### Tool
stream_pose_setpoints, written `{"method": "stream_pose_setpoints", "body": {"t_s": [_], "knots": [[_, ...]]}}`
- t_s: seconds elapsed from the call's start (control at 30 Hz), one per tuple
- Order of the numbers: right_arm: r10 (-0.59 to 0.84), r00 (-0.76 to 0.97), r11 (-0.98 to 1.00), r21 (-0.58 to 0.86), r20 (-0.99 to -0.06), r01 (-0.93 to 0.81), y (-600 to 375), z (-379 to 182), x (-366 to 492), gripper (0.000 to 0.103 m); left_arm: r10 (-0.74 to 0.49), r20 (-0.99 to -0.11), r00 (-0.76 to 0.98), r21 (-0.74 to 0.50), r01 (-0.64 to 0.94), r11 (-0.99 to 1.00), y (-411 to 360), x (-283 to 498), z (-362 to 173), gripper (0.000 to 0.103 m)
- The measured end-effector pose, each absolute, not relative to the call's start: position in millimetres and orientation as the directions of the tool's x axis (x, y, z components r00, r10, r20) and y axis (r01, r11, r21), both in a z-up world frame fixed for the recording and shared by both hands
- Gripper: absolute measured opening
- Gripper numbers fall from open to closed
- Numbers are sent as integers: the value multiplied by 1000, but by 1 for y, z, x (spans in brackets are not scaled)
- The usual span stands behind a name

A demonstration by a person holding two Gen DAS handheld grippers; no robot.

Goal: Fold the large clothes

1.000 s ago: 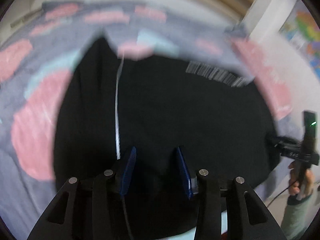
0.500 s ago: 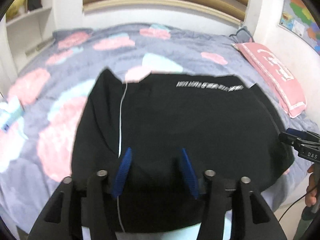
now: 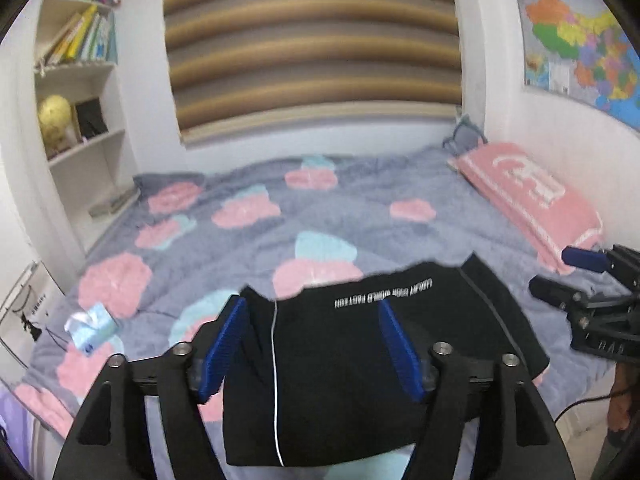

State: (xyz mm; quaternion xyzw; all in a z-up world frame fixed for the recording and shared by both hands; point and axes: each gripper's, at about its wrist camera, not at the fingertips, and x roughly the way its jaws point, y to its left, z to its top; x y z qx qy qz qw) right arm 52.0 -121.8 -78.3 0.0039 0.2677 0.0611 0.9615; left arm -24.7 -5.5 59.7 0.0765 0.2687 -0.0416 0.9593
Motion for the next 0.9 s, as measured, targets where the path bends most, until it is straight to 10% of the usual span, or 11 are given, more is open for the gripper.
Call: {"method": "stream_pose_setpoints", "body": {"t_s": [0.9], "knots": [[65,796,997,66,-602,-32,-109,-147,66,87,38,-607,794,87,19,996,-15,-40,-17,78]]}}
